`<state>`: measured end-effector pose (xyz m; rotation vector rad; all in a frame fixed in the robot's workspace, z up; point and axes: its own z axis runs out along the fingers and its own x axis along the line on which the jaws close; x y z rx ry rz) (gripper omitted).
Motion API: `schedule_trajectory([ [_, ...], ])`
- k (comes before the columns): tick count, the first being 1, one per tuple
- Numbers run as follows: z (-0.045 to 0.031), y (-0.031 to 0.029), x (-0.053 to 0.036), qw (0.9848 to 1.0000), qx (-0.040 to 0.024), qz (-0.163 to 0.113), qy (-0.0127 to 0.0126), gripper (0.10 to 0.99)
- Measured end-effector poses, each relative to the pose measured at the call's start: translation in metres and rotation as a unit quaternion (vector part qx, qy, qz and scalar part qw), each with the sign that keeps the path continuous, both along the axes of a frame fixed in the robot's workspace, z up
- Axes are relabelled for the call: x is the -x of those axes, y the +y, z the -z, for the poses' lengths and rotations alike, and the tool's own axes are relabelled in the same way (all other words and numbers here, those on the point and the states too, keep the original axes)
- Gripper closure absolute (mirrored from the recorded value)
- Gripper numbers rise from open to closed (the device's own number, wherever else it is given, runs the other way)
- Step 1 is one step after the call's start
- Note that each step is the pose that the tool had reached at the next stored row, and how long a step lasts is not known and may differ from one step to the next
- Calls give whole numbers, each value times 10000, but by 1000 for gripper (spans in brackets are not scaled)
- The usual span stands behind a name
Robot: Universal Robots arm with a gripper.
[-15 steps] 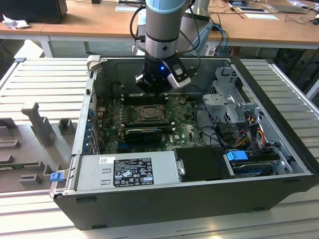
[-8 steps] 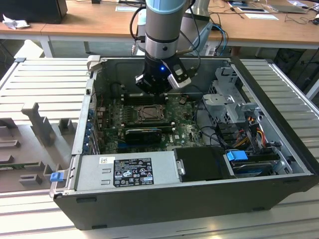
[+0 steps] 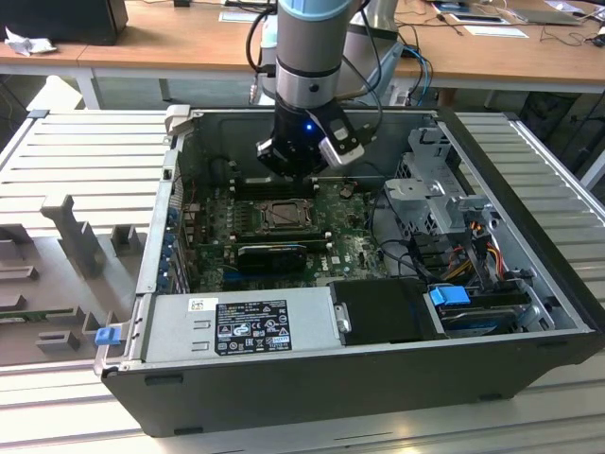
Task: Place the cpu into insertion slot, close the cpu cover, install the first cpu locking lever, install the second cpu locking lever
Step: 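Install the second cpu locking lever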
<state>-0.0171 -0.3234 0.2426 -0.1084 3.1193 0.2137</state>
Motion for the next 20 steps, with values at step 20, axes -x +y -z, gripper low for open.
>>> schedule_trajectory([
  [20,-21,-216,1,10000,-1,1,8,980],
])
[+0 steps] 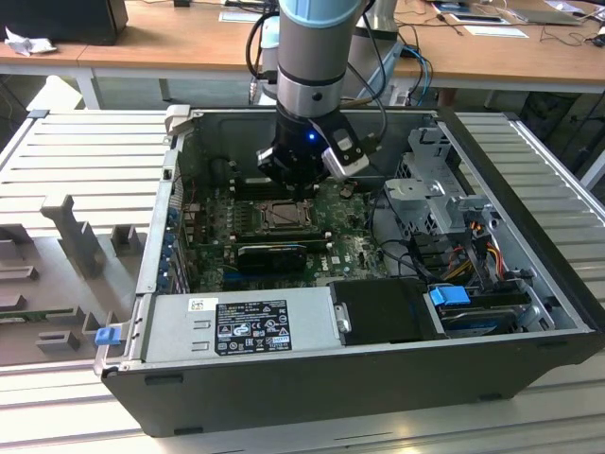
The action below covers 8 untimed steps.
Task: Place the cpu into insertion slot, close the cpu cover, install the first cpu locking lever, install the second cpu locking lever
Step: 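Install the second cpu locking lever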
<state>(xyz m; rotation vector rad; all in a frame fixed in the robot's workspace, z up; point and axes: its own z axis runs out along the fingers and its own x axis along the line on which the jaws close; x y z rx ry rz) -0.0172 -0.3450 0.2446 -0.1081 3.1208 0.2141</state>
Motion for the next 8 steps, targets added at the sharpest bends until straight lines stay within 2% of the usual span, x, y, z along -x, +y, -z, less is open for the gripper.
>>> schedule_trajectory([
  [8,0,-21,0,10000,1,-1,0,980],
])
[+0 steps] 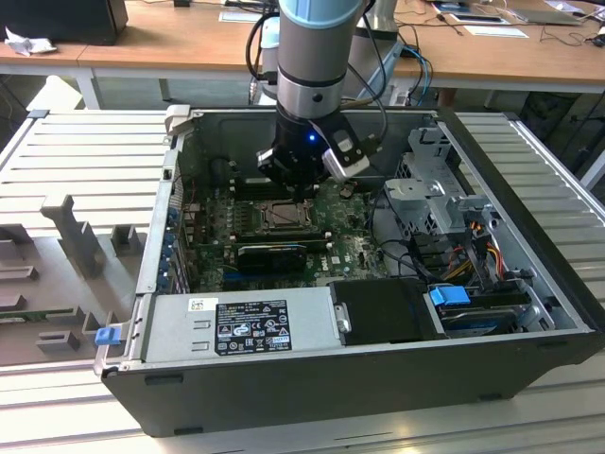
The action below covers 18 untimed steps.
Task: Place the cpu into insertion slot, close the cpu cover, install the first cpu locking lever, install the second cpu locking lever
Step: 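Install the second cpu locking lever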
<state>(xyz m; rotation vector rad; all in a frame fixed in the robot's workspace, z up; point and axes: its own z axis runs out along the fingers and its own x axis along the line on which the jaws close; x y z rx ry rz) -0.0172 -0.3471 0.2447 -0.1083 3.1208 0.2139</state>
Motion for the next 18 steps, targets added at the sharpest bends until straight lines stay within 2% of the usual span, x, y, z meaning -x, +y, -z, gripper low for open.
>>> schedule_trajectory([
  [7,0,-40,0,10000,-10,0,10,980],
  [11,1,-154,2,10000,-46,0,10,980],
  [12,1,-198,3,10000,-61,0,12,980],
  [13,1,-214,3,10000,-75,0,35,980],
  [15,1,-224,3,9999,-81,0,63,980],
  [18,1,-289,9,9999,-89,1,70,980],
])
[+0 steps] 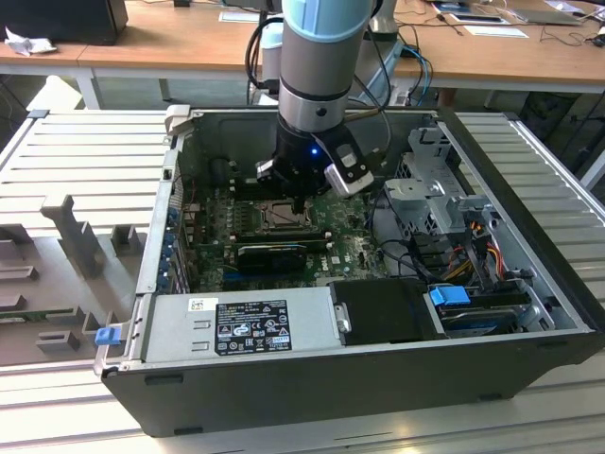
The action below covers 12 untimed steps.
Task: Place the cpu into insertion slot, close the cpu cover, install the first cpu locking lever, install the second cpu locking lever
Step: 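Install the second cpu locking lever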
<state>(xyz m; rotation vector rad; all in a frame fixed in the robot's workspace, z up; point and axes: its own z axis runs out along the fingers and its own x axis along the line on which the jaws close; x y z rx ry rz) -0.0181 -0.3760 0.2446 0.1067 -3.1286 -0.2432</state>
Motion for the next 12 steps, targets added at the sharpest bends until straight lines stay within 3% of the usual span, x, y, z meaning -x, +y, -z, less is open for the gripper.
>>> schedule_trajectory([
  [3,1,-56,18,10000,0,-1,0,980],
  [7,22,-62,56,10000,-6,-1,9,980],
  [12,72,-64,344,10000,-80,-1,11,980],
])
